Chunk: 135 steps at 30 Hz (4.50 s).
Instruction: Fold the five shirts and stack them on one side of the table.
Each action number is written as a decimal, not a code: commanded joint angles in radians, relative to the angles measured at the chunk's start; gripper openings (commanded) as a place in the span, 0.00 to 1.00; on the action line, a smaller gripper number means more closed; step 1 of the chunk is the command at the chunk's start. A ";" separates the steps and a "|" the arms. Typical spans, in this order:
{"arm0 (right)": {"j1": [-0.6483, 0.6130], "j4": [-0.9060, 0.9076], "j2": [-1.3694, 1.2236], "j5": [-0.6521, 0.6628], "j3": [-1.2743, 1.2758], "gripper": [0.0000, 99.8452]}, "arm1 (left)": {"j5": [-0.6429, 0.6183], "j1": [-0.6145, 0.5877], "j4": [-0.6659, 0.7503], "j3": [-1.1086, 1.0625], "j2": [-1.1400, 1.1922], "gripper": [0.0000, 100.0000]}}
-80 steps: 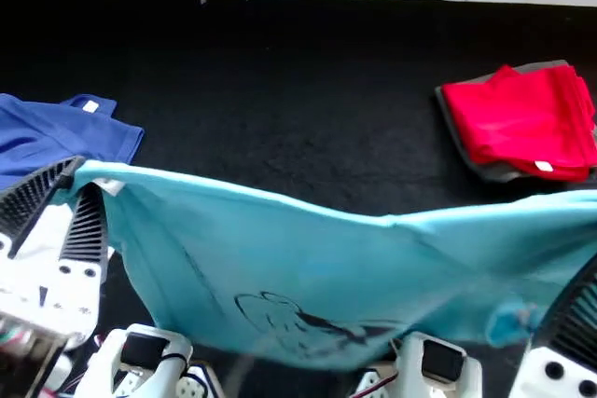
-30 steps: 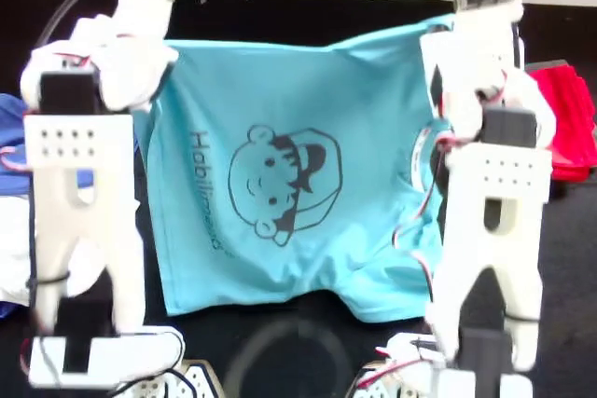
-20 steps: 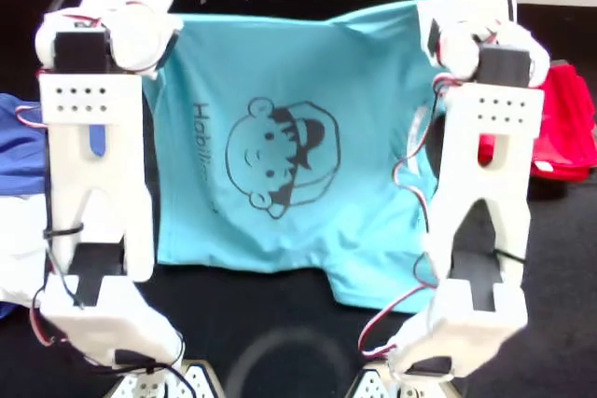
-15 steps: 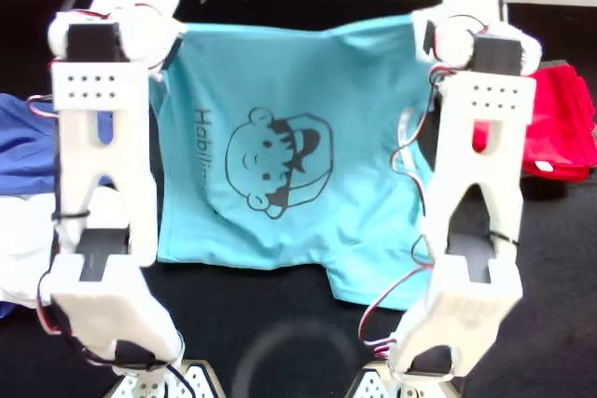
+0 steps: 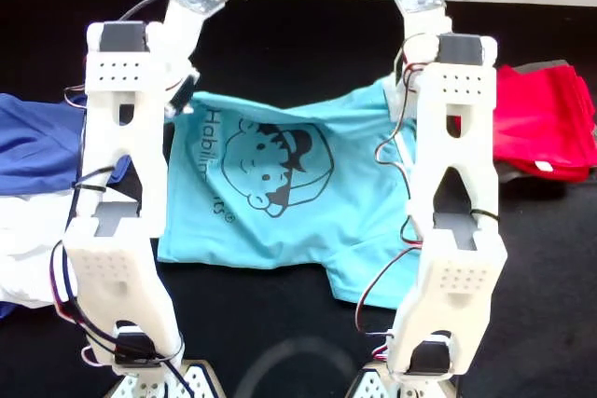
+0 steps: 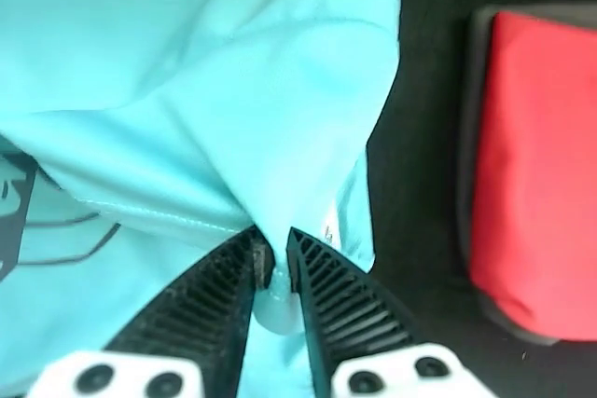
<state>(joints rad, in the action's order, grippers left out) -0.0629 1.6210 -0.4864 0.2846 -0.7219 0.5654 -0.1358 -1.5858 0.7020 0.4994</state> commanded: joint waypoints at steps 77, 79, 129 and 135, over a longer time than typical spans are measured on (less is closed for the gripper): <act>0.117 0.025 1.254 0.173 1.336 0.18 | 0.221 -0.024 0.110 -1.129 -0.728 0.17; 0.116 -0.015 1.244 0.172 1.270 0.16 | 0.221 -0.048 0.091 -1.020 -0.728 0.17; 0.081 -0.389 -0.047 -0.103 0.335 0.01 | -0.269 -0.079 0.350 -0.305 0.071 0.01; 0.039 -0.367 0.125 -0.100 0.395 0.01 | -0.272 0.022 0.201 -0.325 -0.007 0.01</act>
<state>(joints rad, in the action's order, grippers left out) 0.0092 1.2436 -0.4956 0.1895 -0.3414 0.3015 -0.1695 -1.3265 0.3675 0.5777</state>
